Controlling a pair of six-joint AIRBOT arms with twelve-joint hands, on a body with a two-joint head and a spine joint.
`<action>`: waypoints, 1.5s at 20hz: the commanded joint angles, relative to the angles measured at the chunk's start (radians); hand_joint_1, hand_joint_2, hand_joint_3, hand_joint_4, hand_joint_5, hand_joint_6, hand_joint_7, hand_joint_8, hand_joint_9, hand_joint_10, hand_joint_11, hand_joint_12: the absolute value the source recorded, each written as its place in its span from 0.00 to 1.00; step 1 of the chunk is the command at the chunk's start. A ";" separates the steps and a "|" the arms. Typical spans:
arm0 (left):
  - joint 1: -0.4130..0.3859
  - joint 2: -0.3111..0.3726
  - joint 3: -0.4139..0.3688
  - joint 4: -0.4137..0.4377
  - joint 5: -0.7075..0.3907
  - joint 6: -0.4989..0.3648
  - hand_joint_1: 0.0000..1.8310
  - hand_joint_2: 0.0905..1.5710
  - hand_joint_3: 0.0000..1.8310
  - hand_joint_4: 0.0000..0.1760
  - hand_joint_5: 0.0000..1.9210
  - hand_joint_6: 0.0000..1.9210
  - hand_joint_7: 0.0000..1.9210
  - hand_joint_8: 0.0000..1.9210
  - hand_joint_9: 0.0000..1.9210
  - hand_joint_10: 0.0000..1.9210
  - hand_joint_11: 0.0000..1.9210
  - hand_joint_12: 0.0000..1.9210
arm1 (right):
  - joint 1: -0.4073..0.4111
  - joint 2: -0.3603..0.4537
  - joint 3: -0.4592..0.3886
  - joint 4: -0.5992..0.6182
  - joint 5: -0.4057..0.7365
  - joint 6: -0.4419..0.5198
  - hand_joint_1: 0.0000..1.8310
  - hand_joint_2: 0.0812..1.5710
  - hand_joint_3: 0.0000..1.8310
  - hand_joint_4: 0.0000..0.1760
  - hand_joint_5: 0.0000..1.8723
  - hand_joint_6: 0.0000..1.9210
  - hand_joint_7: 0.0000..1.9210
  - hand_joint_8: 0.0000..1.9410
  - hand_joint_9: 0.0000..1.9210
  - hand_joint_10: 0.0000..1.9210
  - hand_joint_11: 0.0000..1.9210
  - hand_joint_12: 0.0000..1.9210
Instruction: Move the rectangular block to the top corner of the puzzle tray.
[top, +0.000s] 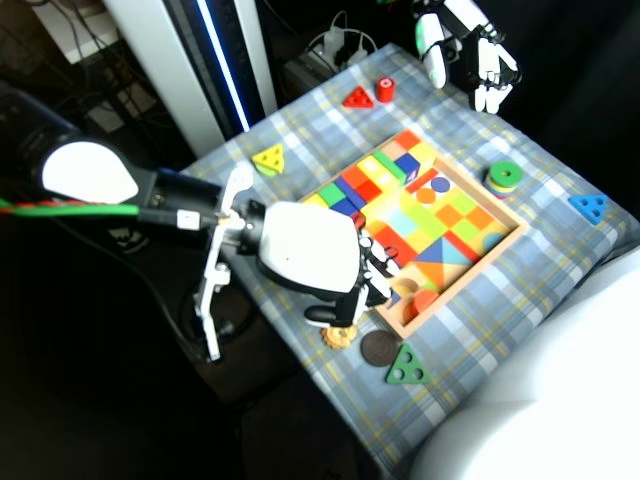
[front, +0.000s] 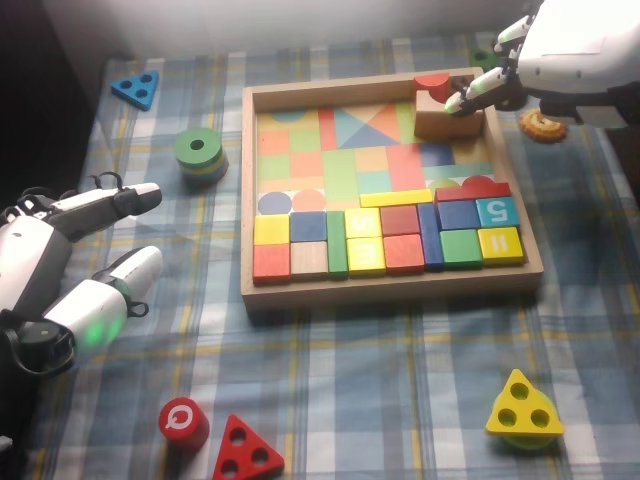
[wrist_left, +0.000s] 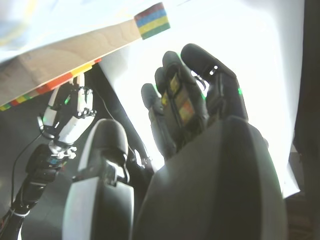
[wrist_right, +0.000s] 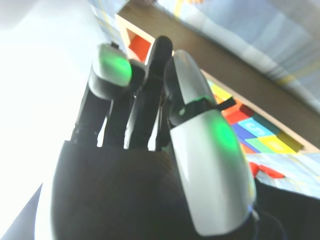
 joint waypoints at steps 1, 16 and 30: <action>-0.003 0.009 0.000 0.043 -0.114 -0.008 0.31 0.85 0.00 0.01 0.32 0.00 0.28 0.00 0.26 0.00 0.00 0.62 | 0.009 -0.002 0.007 0.001 -0.027 -0.031 0.75 0.78 0.00 0.59 0.29 0.00 0.53 1.00 0.62 1.00 0.65 1.00; -0.003 0.009 0.000 0.044 -0.117 -0.008 0.33 0.85 0.00 0.02 0.32 0.00 0.28 0.00 0.27 0.00 0.00 0.65 | 0.009 -0.041 0.063 0.070 -0.030 -0.038 0.76 0.78 0.00 0.72 0.27 0.00 0.50 1.00 0.59 1.00 0.62 1.00; -0.003 0.009 -0.001 0.044 -0.118 -0.008 0.33 0.84 0.00 0.01 0.33 0.00 0.29 0.00 0.27 0.01 0.00 0.67 | 0.009 -0.071 0.111 0.099 -0.029 -0.038 0.78 0.78 0.00 0.30 0.28 0.00 0.51 1.00 0.59 1.00 0.63 1.00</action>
